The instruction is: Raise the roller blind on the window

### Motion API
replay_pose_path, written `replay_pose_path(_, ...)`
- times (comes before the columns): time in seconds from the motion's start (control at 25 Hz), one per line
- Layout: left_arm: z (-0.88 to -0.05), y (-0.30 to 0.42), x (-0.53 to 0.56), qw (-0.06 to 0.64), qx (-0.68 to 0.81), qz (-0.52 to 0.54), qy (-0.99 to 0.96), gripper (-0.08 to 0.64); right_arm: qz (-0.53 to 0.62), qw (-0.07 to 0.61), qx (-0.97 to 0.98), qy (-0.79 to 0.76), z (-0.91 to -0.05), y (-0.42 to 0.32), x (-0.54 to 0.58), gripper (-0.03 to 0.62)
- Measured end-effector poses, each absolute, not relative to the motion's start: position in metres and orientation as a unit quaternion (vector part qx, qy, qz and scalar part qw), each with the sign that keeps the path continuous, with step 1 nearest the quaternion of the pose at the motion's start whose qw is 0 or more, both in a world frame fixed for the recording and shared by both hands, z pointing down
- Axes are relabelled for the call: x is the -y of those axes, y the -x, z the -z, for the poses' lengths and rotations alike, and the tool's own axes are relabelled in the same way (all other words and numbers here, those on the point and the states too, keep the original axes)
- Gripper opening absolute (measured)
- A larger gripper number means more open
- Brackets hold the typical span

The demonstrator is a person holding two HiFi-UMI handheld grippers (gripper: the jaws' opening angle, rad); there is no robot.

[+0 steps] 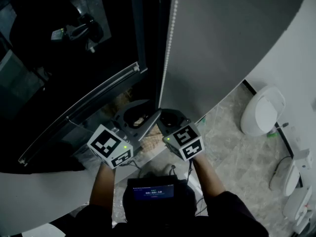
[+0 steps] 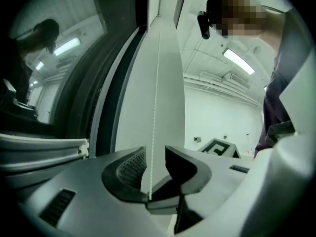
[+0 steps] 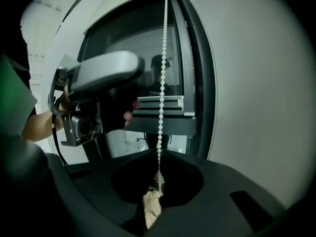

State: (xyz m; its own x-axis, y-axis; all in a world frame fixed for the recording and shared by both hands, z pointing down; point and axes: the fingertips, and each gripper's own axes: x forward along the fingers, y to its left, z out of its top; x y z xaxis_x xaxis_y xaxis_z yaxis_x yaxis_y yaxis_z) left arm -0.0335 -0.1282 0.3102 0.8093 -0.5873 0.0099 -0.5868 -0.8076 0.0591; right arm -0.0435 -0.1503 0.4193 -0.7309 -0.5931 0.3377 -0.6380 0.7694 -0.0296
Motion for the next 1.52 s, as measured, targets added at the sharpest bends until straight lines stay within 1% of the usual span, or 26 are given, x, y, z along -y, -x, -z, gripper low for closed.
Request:
replay_pose_path(0.24,-0.289,0.028,0.135,0.021,0.311,0.019,-0.950,0.078,-0.092,0.185,0.925,-0.318,-0.457,0.054,0.138,0.017)
replay_pose_path(0.28,-0.294,0.028,0.136,0.023,0.312,0.013,-0.950,0.039,-0.101,0.190,0.925,-0.315,-0.465,0.054,0.135,0.018)
replay_pose_path(0.32,-0.301,0.028,0.137,0.024,0.313,0.003,-0.949,0.021,-0.110,0.195,0.923,-0.312,-0.474,0.053,0.132,0.018)
replay_pose_path(0.44,-0.326,0.031,0.139,0.035,0.320,-0.015,-0.947,0.018,-0.129,0.209,0.918,-0.310,-0.496,0.048,0.124,0.018)
replay_pose_path(0.48,-0.331,0.033,0.140,0.040,0.325,-0.011,-0.945,0.018,-0.132,0.222,0.917,-0.304,-0.505,0.045,0.119,0.018)
replay_pose_path(0.64,-0.335,0.044,0.147,0.051,0.341,0.001,-0.939,0.018,-0.139,0.308,0.902,-0.267,-0.552,0.028,0.090,0.021)
replay_pose_path(0.72,-0.346,0.047,0.152,0.049,0.348,-0.020,-0.936,0.018,-0.144,0.330,0.893,-0.269,-0.562,0.016,0.083,0.022)
replay_pose_path(0.76,-0.358,0.048,0.155,0.053,0.351,-0.033,-0.934,0.018,-0.141,0.334,0.891,-0.273,-0.560,0.011,0.083,0.033)
replay_pose_path(0.84,-0.391,0.054,0.157,0.075,0.359,-0.060,-0.929,0.018,-0.134,0.321,0.895,-0.282,-0.543,0.007,0.089,0.043)
replay_pose_path(0.96,-0.446,0.061,0.153,0.126,0.361,-0.088,-0.920,0.018,-0.126,0.260,0.911,-0.294,-0.496,0.007,0.103,0.046)
replay_pose_path(1.04,-0.472,0.060,0.148,0.150,0.356,-0.101,-0.917,0.018,-0.108,0.222,0.919,-0.306,-0.456,0.010,0.114,0.068)
replay_pose_path(1.28,-0.497,0.051,0.141,0.165,0.341,-0.113,-0.918,0.018,-0.041,0.109,0.941,-0.318,-0.329,0.032,0.132,0.078)
replay_pose_path(1.4,-0.507,0.043,0.134,0.176,0.332,-0.122,-0.919,0.018,-0.024,0.096,0.941,-0.325,-0.302,0.041,0.140,0.078)
replay_pose_path(1.52,-0.516,0.037,0.130,0.182,0.329,-0.127,-0.918,0.018,-0.003,0.100,0.935,-0.341,-0.301,0.041,0.152,0.075)
